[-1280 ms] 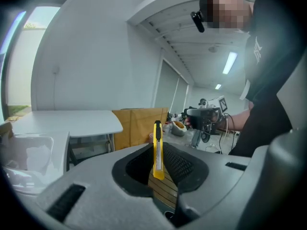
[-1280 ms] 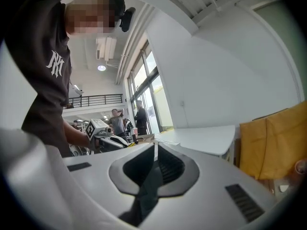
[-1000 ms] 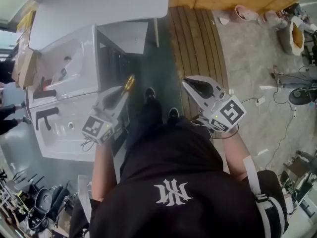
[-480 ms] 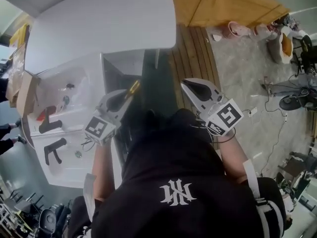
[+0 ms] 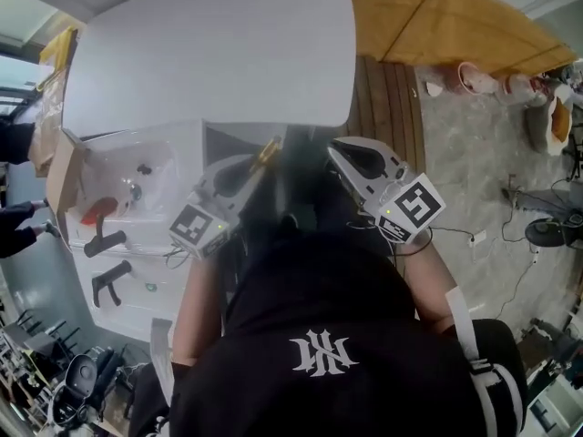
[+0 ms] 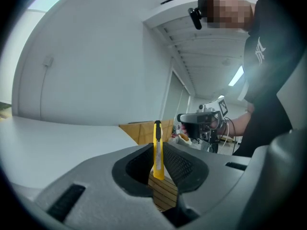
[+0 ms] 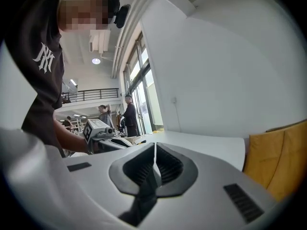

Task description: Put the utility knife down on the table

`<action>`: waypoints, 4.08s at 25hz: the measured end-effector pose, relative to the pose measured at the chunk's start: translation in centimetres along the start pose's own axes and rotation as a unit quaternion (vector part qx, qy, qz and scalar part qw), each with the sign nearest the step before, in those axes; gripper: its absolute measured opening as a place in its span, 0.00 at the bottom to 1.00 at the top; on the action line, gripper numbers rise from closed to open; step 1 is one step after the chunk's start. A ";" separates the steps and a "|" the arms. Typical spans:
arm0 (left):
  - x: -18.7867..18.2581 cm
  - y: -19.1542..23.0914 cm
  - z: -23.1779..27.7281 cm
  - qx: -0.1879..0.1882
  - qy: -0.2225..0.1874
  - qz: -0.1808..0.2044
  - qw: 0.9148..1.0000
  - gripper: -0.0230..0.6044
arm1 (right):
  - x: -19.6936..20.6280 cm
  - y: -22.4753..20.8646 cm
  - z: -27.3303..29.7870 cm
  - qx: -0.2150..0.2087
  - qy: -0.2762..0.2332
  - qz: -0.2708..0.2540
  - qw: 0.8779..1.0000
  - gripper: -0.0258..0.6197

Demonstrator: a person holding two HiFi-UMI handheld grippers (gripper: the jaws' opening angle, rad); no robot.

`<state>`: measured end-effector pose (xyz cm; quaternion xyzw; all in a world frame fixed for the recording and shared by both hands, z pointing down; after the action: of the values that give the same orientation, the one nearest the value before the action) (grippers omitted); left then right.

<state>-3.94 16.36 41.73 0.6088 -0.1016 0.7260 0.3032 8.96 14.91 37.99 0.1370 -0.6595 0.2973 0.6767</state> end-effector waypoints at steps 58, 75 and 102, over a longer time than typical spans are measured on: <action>12.4 45.9 17.1 -0.095 0.306 0.020 0.947 0.13 | 11.1 -30.8 35.2 -0.107 0.060 0.026 0.992 0.05; 12.7 45.7 17.0 -0.110 0.336 0.063 0.933 0.13 | 10.6 -30.8 34.4 -0.100 0.049 0.026 0.993 0.05; 3.5 38.9 10.5 -0.103 -0.027 -0.082 0.991 0.05 | 6.1 -27.5 28.2 0.090 0.099 0.104 0.985 0.05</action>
<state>-17.50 -18.86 56.12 0.6002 -0.1341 0.6674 0.4199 1.86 -21.61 52.21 0.0980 -0.5703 0.4368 0.6887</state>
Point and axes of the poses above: the fingertips, and each gripper's own axes: z forward along the fingers, y to its left, x out of its underside, the point moved 1 cm from there along -z, backward along the fingers, and after that the axes turned 4 degrees about -y, right-handed, at the moved point
